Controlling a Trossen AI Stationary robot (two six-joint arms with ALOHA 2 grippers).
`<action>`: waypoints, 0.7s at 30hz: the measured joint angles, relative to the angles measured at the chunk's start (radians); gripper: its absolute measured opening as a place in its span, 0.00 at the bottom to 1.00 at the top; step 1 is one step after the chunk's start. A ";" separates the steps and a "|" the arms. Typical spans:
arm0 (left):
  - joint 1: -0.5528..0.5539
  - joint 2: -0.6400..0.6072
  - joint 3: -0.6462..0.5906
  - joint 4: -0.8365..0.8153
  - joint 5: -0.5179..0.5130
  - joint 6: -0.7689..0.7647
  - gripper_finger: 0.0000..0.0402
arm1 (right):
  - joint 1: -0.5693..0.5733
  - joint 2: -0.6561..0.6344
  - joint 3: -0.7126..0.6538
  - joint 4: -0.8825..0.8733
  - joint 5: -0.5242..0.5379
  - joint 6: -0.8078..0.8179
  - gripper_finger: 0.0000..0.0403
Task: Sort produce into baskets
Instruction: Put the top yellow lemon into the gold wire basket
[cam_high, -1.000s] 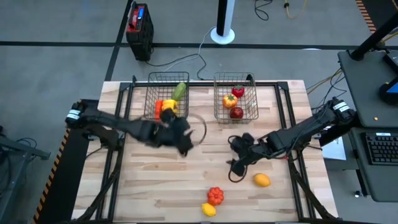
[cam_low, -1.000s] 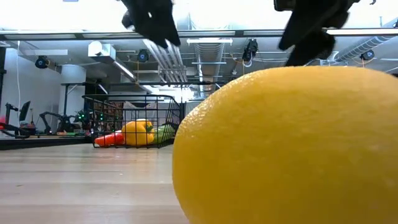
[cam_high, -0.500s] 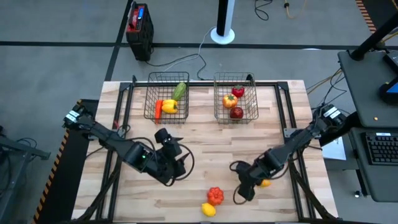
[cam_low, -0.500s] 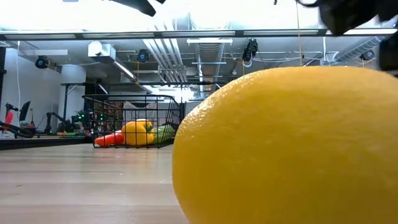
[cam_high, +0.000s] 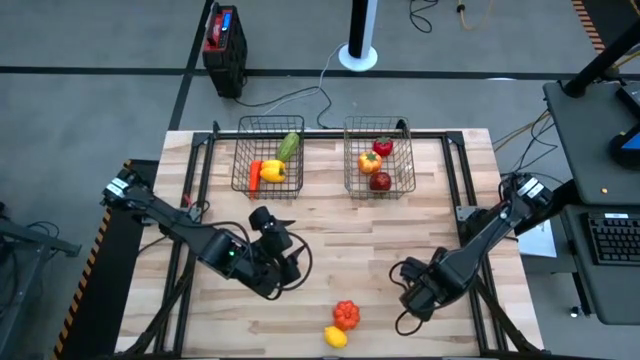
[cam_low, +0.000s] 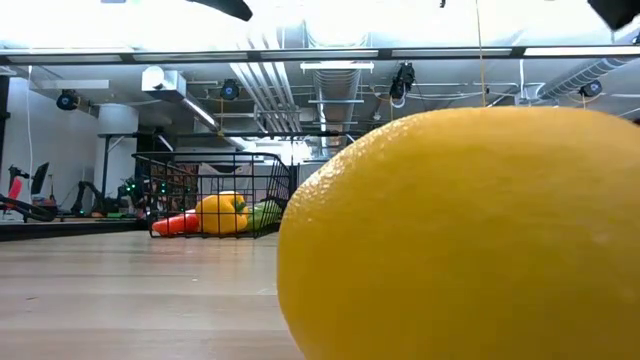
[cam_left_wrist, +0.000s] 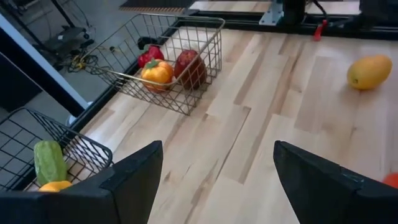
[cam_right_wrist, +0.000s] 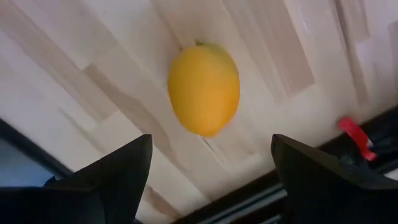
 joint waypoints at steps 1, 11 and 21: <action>0.000 0.002 0.000 -0.001 -0.001 0.000 0.72 | 0.000 0.000 -0.016 0.018 0.000 -0.002 0.79; 0.000 0.021 0.000 0.003 -0.009 0.001 0.72 | 0.000 0.043 -0.168 0.166 0.019 -0.028 0.79; 0.001 0.021 0.000 0.003 -0.010 0.004 0.72 | 0.000 0.097 -0.217 0.249 0.045 -0.053 0.75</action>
